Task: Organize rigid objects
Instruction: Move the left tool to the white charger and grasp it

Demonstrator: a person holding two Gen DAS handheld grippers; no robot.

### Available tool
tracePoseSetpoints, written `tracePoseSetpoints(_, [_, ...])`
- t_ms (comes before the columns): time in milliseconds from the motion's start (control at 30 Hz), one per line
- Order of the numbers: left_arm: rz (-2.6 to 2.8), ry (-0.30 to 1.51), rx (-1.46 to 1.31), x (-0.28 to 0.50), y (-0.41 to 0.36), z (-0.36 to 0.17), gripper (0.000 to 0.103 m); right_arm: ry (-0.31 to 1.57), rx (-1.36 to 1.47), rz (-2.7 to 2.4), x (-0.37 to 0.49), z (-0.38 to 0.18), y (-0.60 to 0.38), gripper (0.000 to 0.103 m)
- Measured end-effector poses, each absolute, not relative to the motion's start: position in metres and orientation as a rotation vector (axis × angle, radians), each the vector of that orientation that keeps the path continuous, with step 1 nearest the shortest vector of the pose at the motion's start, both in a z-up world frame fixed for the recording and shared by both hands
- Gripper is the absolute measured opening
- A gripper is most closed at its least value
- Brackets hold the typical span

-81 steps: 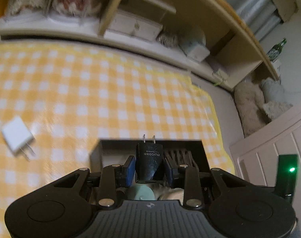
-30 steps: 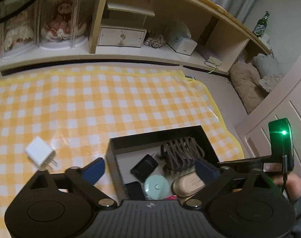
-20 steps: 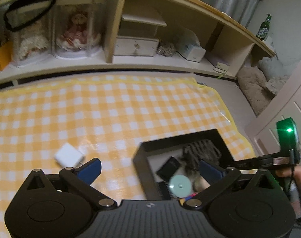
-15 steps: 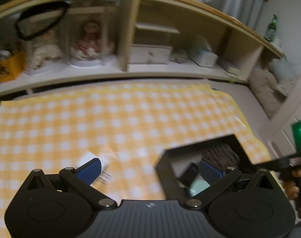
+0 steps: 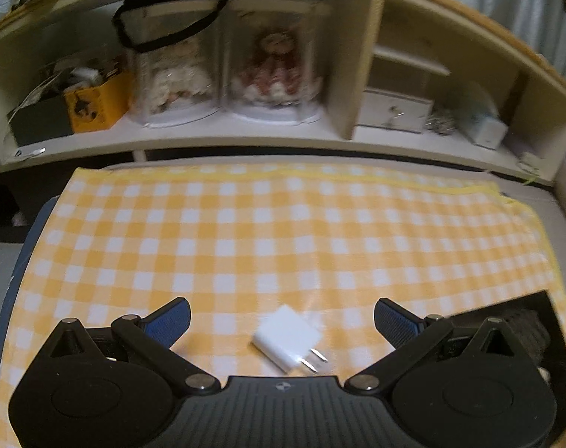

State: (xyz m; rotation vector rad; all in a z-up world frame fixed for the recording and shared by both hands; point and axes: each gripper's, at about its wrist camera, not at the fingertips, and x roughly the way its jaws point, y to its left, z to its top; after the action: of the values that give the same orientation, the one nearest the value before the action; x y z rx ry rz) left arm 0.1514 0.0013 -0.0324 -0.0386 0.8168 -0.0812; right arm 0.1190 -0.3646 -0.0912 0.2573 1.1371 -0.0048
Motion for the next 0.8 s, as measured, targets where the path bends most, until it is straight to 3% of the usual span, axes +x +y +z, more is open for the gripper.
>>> tracePoseSetpoints(400, [-0.023,0.882,0.016,0.173,-0.007,-0.084,0.103,1.142,0.256,-0.003,0.117,-0.094,-0.366,0.007])
tracePoseSetpoints(800, [0.042,1.029,-0.032,0.159,0.019,-0.092,0.103,1.144,0.255,-0.003,0.117,-0.094,-0.367,0.007])
